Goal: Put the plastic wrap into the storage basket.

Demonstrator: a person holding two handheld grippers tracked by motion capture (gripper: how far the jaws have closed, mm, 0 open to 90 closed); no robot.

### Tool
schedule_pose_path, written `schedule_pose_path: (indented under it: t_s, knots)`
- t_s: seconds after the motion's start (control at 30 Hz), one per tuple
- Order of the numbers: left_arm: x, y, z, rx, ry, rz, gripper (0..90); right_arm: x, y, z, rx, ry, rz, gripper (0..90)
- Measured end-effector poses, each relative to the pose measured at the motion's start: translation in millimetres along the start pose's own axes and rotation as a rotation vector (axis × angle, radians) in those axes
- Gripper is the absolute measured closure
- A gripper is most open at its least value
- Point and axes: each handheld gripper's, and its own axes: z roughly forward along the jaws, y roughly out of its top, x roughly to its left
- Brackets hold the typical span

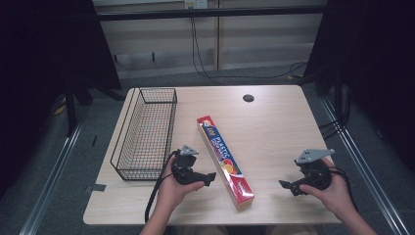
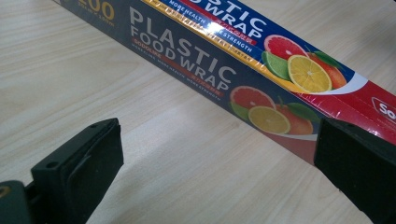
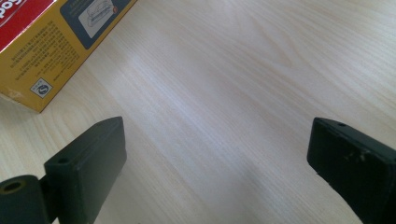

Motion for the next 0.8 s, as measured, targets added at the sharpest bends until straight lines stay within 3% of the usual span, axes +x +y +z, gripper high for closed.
schedule_pose_path:
  t_s: [0.27, 0.37, 0.47, 0.7, 0.73, 0.8]
  knots:
    - [-0.6, 7.0, 3.1, 0.013, 0.017, -0.028, 2.3, -2.1, -0.5, -2.5, -0.004, -0.005, 0.018, 4.9]
    - [-2.3, 13.9, 5.7, 0.038, 0.015, -0.031, 2.5, -2.4, -1.2, -1.8, -0.006, -0.004, 0.012, 4.9]
    - [-5.1, 23.8, 10.4, 0.061, 0.02, -0.072, 2.6, -3.4, -1.4, -2.7, -0.016, 0.001, 0.018, 4.8]
    - [-7.4, 35.4, 22.7, 0.084, 0.018, -0.101, 1.5, -5.7, -2.5, -5.8, -0.017, -0.006, 0.03, 4.6]
    - [-9.3, 39.4, 27.1, 0.084, 0.044, -0.124, 1.5, -5.9, -2.5, -6.0, -0.022, -0.003, 0.035, 4.6]
    - [-10.7, 40.8, 29.4, 0.088, 0.058, -0.129, 1.5, -6.2, -2.6, -6.9, -0.023, -0.008, 0.039, 4.5]
